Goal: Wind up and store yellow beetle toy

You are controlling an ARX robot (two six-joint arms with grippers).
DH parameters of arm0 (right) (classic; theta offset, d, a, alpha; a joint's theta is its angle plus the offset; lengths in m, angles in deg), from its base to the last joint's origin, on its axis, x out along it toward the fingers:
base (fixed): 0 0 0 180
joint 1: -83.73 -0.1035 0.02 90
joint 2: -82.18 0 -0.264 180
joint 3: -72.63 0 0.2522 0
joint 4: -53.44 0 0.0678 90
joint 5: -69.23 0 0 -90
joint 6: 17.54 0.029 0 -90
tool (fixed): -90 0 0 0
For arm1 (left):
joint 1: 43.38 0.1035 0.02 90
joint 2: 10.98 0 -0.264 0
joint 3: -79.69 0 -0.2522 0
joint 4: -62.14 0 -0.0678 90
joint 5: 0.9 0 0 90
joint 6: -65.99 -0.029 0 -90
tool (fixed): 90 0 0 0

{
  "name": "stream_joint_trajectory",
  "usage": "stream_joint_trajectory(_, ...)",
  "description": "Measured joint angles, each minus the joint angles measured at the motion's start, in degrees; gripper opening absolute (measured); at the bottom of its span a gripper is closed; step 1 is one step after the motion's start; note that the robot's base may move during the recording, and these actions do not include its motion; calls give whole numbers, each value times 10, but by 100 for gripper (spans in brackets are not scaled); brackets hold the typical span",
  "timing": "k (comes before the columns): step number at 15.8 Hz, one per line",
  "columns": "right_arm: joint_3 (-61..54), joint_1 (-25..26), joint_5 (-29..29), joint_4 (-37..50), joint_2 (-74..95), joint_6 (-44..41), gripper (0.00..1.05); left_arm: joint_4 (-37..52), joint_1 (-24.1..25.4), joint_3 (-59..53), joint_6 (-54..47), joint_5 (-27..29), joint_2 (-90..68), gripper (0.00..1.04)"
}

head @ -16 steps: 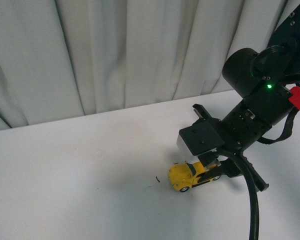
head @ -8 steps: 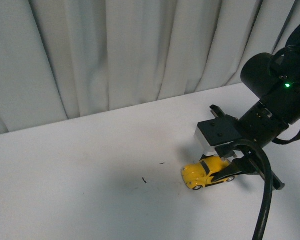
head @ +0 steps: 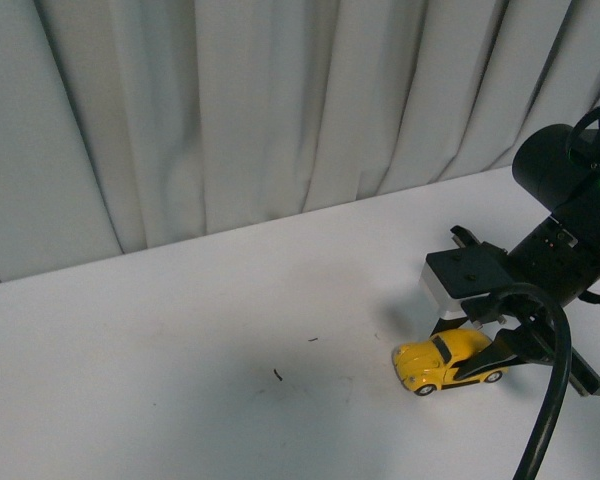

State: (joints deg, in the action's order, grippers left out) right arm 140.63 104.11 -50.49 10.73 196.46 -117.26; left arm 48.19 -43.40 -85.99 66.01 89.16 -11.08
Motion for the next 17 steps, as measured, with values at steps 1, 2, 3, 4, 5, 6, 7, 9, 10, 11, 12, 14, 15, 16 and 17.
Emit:
stream_joint_trajectory(1,0,-1,1,0,0,0,49,0,0,0,0,0,0,98)
stream_joint_trajectory(2,-1,-1,11,0,0,0,62,0,0,0,0,0,0,98)
stream_joint_trajectory(3,-2,-1,12,-1,0,0,74,0,0,0,0,0,0,98)
stream_joint_trajectory(4,-2,0,12,-2,0,0,85,0,0,0,0,0,0,98)
stream_joint_trajectory(5,-2,0,13,-2,0,0,98,0,0,0,0,0,0,98)
stream_joint_trajectory(6,-2,0,13,-2,0,0,98,0,0,0,0,0,0,98)
stream_joint_trajectory(7,-2,0,13,0,0,0,98,0,0,0,0,0,0,98)
stream_joint_trajectory(9,-2,-1,12,4,0,0,98,0,0,0,0,0,0,98)
stream_joint_trajectory(10,-2,-1,12,5,0,0,98,0,0,0,0,0,0,98)
stream_joint_trajectory(11,-2,-1,12,8,0,0,98,0,0,0,0,0,0,98)
stream_joint_trajectory(12,-2,-1,12,11,0,0,98,0,0,0,0,0,0,98)
stream_joint_trajectory(14,-2,-1,12,12,0,0,98,0,0,0,0,0,0,98)
stream_joint_trajectory(15,-3,-2,12,15,0,0,98,0,0,0,0,0,0,98)
stream_joint_trajectory(16,-3,-2,12,17,0,0,98,0,0,0,0,0,0,98)
stream_joint_trajectory(17,-4,-5,12,18,0,0,98,0,0,0,0,0,0,98)
